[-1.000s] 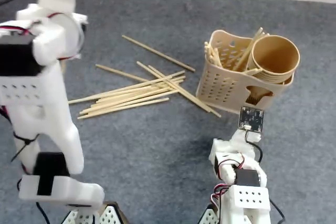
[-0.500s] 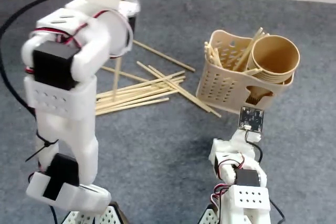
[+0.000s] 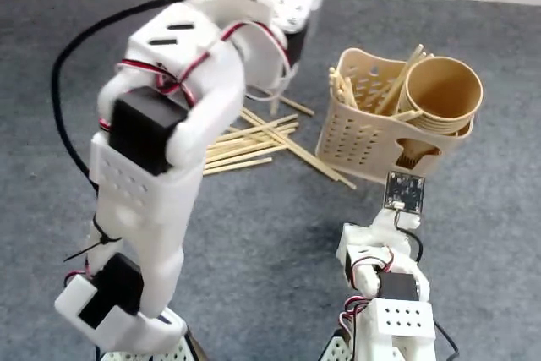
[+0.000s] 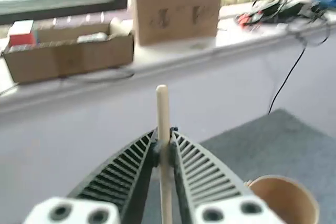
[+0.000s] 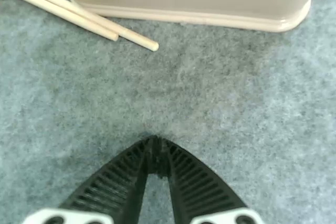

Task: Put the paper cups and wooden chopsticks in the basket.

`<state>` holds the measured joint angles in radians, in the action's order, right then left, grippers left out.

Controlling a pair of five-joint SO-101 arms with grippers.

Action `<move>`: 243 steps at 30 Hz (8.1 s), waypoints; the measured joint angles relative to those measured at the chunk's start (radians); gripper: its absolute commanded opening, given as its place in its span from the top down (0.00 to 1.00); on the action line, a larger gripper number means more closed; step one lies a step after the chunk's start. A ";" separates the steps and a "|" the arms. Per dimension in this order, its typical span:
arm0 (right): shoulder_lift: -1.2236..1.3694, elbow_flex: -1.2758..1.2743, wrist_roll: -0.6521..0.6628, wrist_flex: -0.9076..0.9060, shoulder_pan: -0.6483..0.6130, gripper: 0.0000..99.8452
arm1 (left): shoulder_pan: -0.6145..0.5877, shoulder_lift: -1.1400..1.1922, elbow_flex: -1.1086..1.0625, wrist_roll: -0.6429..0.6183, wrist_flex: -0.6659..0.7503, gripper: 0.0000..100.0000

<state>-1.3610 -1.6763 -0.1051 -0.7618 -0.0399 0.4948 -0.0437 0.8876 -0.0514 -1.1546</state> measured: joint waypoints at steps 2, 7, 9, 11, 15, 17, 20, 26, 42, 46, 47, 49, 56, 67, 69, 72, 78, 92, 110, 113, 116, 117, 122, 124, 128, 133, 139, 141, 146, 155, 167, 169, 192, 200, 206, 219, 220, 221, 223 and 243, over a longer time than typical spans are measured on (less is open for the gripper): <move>0.000 0.000 0.000 0.000 0.000 0.99 | 0.032 0.000 -0.008 0.000 0.052 0.99; 0.000 0.000 0.000 0.000 0.000 0.99 | 0.103 0.044 -0.072 0.000 0.224 0.99; 0.000 0.000 0.000 0.000 0.000 0.99 | 0.117 0.075 -0.091 0.000 0.293 0.99; 0.000 0.000 0.000 0.000 0.000 0.99 | 0.121 0.106 -0.095 0.000 0.351 0.99; 0.000 0.000 0.000 0.000 0.000 0.99 | 0.118 0.158 -0.095 0.000 0.448 0.99; 0.000 0.000 0.000 0.000 0.000 0.99 | 0.118 0.196 -0.095 0.000 0.479 0.99; 0.000 0.000 0.000 0.000 0.000 0.99 | 0.123 0.244 -0.095 0.000 0.493 0.99; 0.000 0.000 0.000 0.000 0.000 0.99 | 0.121 0.282 -0.101 0.000 0.482 0.87; 0.000 0.000 0.000 0.000 0.000 0.99 | 0.121 0.249 0.106 0.087 -0.081 0.92; 0.000 0.000 0.000 0.000 0.000 0.99 | 0.120 0.213 0.181 0.161 -0.265 0.92; 0.000 0.000 0.000 0.000 0.000 0.99 | 0.112 0.207 0.199 0.167 -0.305 0.92; 0.000 0.000 0.000 0.000 0.000 0.99 | 0.094 0.190 0.232 0.172 -0.379 0.92; 0.000 0.000 0.000 0.000 0.000 0.99 | -0.044 0.153 0.265 0.178 -0.548 0.92; 0.000 0.000 0.000 0.000 0.000 0.99 | -0.362 0.152 0.138 0.187 -0.594 0.91; 0.000 0.000 0.000 0.000 0.000 0.99 | -0.388 0.152 0.054 0.238 -0.594 0.91; 0.000 0.000 0.000 0.000 0.000 0.99 | -0.411 0.152 -0.077 0.310 -0.594 0.91; 0.000 0.000 0.000 0.000 0.000 0.99 | -0.451 0.152 -0.311 0.468 -0.594 0.91; 0.000 0.000 0.000 0.000 0.000 0.99 | -0.450 0.153 -0.813 0.694 -0.457 0.85; 0.000 0.000 0.000 0.000 0.000 0.99 | -0.451 0.334 -1.073 0.687 -0.103 0.88; 0.000 0.000 0.000 0.000 0.000 0.99 | -0.462 0.423 -1.005 0.666 -0.103 0.91; 0.000 0.000 0.000 0.000 0.000 0.99 | -0.466 0.463 -0.964 0.661 -0.103 0.96; 0.000 0.000 0.000 0.000 0.000 0.99 | -0.466 0.468 -0.957 0.660 -0.103 0.98; 0.000 0.000 0.000 0.000 0.000 0.99 | -0.454 0.473 -0.937 0.666 -0.150 0.99; 0.000 0.000 0.000 0.000 0.000 0.99 | -0.443 0.476 -0.922 0.667 -0.196 0.99; 0.000 0.000 0.000 0.000 0.000 0.99 | -0.410 0.486 -0.899 0.664 -0.295 0.99; 0.000 0.000 0.000 0.000 0.000 0.99 | -0.381 0.486 -0.835 0.663 -0.414 0.99; 0.000 0.000 0.000 0.000 0.000 0.99 | -0.376 0.419 -0.809 0.658 -0.523 0.99; 0.000 0.000 0.000 0.000 0.000 0.99 | -0.376 0.345 -0.807 0.658 -0.549 0.99; 0.000 0.000 0.000 0.000 0.000 0.99 | -0.376 0.126 -0.807 0.594 -0.563 0.99; 0.000 0.000 0.000 0.000 0.000 0.99 | -0.299 -0.153 -0.807 0.376 -0.489 0.99; 0.000 0.000 0.000 0.000 0.000 0.99 | -0.069 -0.262 -0.666 0.133 -0.086 0.99; 0.000 0.000 0.000 0.000 0.000 0.99 | -0.037 -0.262 -0.655 0.106 0.015 0.99; 0.000 0.000 0.000 0.000 0.000 0.99 | 0.173 -0.172 -0.858 -0.058 0.848 0.99; 0.000 0.000 0.000 0.000 0.000 0.99 | 0.152 -0.095 -0.922 -0.069 0.934 0.89; 0.000 0.000 0.000 0.000 0.000 0.99 | 0.152 -0.095 -0.885 -0.069 0.732 0.89; 0.000 0.000 0.000 0.000 0.000 0.99 | 0.021 -0.276 -0.709 -0.069 0.155 0.90; 0.000 0.000 0.000 0.000 0.000 0.99 | -0.003 -0.311 -0.713 -0.069 0.117 0.90; 0.000 0.000 0.000 0.000 0.000 0.99 | -0.031 -0.347 -0.723 -0.069 0.081 0.90; 0.000 0.000 0.000 0.000 0.000 0.99 | -0.100 -0.416 -0.770 -0.069 0.021 0.90; 0.000 0.000 0.000 0.000 0.000 0.99 | -0.718 -1.028 -1.648 -0.069 0.141 0.90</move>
<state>-1.3610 -1.6763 -0.1051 -0.7618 -0.0399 -0.2232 -1.0717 -0.7603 -0.1204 -1.0134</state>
